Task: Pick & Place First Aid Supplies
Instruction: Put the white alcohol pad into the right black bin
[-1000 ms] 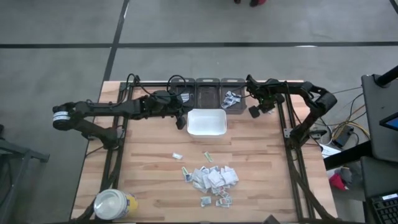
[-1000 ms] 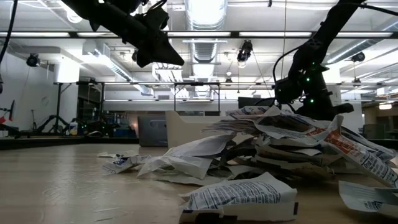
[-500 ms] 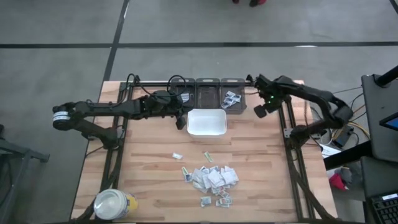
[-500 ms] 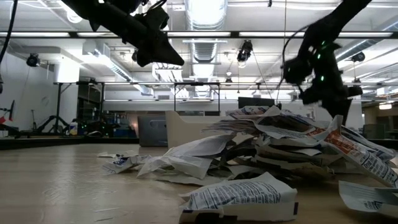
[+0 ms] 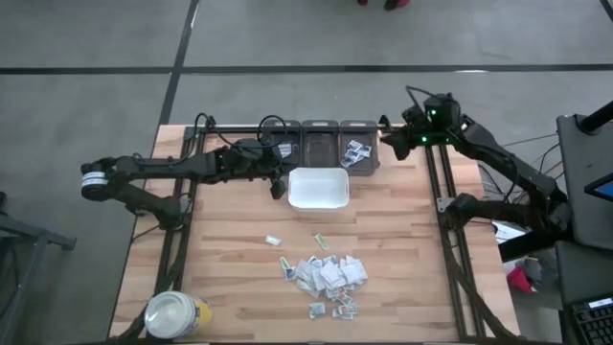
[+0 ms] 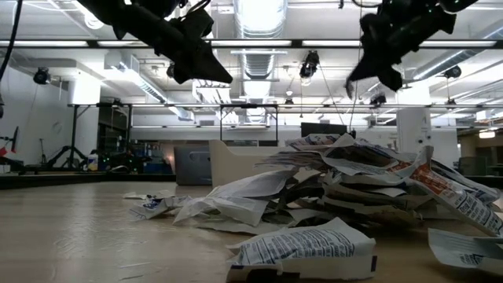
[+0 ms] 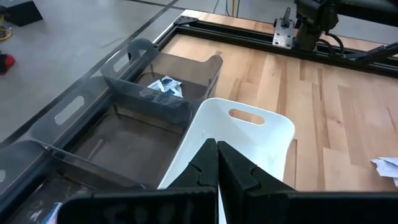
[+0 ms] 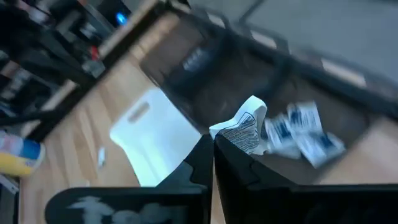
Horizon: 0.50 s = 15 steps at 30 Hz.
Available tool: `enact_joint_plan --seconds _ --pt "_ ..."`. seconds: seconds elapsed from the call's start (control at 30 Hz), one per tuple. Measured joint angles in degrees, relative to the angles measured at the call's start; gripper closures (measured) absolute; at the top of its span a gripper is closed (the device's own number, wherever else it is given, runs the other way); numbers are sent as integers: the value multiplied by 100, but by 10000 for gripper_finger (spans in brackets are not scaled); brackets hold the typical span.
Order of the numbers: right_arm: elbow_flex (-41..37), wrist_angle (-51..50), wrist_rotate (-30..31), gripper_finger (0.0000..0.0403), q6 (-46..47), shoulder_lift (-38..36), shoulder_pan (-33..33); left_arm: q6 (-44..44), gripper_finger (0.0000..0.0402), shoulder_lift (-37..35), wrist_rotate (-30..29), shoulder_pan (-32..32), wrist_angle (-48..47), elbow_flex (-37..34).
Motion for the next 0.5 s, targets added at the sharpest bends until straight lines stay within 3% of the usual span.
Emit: enact_joint_plan --seconds 0.37,0.5 --pt "45 918 41 395 348 1310 2 -140 402 -25 2 277 19 -170" --pt "404 910 69 395 311 1960 47 -286 402 -194 14 334 490 -524"
